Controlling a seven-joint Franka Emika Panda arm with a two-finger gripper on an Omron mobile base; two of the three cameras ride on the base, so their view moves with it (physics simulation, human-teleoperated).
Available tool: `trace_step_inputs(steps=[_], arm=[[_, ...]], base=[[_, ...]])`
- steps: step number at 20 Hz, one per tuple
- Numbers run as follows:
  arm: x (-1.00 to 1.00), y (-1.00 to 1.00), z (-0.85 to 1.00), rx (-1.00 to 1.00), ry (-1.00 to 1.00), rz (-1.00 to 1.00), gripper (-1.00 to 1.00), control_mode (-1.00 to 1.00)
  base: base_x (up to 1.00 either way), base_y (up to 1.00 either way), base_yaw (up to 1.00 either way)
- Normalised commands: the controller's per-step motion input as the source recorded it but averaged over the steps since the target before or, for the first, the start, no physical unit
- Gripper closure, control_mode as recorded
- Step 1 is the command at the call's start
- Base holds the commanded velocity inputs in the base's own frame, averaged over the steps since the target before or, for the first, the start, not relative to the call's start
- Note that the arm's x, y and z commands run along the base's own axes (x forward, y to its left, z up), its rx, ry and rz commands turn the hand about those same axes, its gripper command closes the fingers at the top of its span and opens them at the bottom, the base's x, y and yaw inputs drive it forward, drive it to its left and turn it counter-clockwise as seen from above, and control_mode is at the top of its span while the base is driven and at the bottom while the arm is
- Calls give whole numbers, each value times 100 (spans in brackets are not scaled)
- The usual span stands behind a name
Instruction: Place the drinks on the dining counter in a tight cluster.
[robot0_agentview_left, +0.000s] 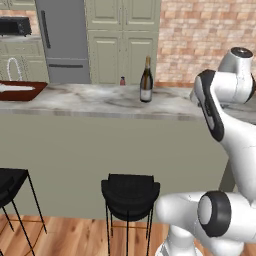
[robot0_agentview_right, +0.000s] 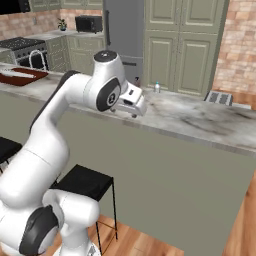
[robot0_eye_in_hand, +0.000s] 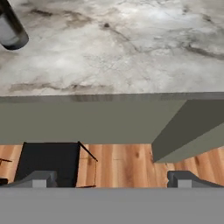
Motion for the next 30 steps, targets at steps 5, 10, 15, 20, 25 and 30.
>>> trace_step_inputs(steps=[5, 10, 15, 20, 25, 30], arm=[[-91, 0, 0, 0, 0, 2, -100, -100], [-69, 0, 0, 0, 0, 5, -100, -100], [-18, 0, 0, 0, 0, 0, -100, -100], [0, 0, 0, 0, 0, 0, -100, -100], [-24, -5, 0, 0, 0, -1, -100, 100], [0, 0, 0, 0, 0, 0, -100, 100]], base=[[0, 0, 0], [0, 0, 0], [0, 0, 0], [0, 0, 0], [-13, -8, -2], [-84, -91, -28]])
